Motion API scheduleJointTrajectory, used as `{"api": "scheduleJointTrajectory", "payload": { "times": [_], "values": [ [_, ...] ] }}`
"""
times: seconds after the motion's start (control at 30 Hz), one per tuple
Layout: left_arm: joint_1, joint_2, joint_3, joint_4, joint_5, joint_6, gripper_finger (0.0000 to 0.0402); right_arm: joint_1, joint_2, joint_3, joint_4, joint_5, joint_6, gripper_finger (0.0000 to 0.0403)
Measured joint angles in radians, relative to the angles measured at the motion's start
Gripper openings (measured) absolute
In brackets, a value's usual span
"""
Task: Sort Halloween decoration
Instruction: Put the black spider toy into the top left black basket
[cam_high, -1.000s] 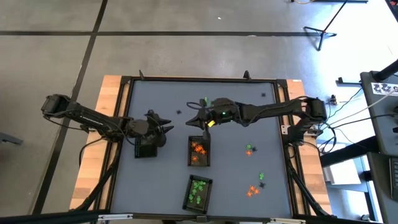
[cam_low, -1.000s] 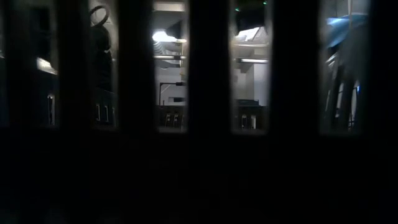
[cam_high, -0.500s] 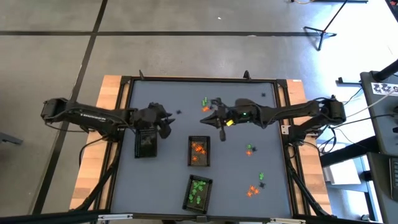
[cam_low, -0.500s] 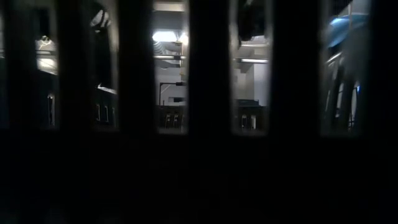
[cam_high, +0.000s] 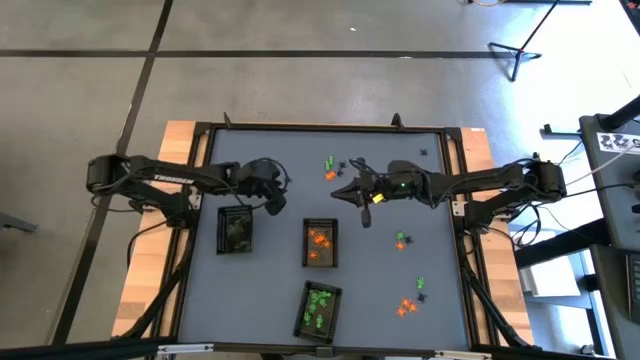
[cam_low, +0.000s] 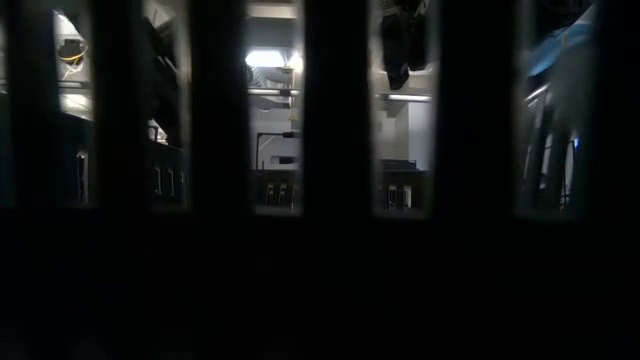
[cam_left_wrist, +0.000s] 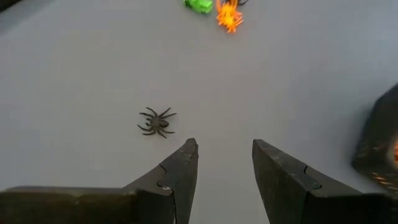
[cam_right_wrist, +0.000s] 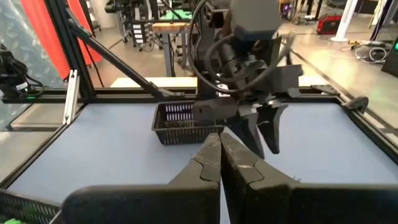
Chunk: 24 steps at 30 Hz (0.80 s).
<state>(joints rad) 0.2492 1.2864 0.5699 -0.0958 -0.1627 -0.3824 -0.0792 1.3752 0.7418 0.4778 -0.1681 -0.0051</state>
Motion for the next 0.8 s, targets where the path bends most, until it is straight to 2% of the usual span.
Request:
{"api": "scheduleJointTrajectory", "payload": {
  "times": [0.2, 0.5, 0.8],
  "values": [
    [0.032, 0.063, 0.047, -0.067, 0.028, 0.023, 0.0145, 0.000, 0.000, 0.000, -0.019, -0.026, 0.000, 0.0001],
    [0.105, 0.070, 0.058, -0.178, 0.028, 0.027, 0.0145, -0.003, 0.000, 0.000, -0.019, -0.034, -0.006, 0.0001],
    [0.146, 0.070, 0.058, -0.166, 0.053, 0.050, 0.0145, -0.059, 0.000, 0.000, -0.016, -0.088, -0.004, 0.0001]
  ]
}}
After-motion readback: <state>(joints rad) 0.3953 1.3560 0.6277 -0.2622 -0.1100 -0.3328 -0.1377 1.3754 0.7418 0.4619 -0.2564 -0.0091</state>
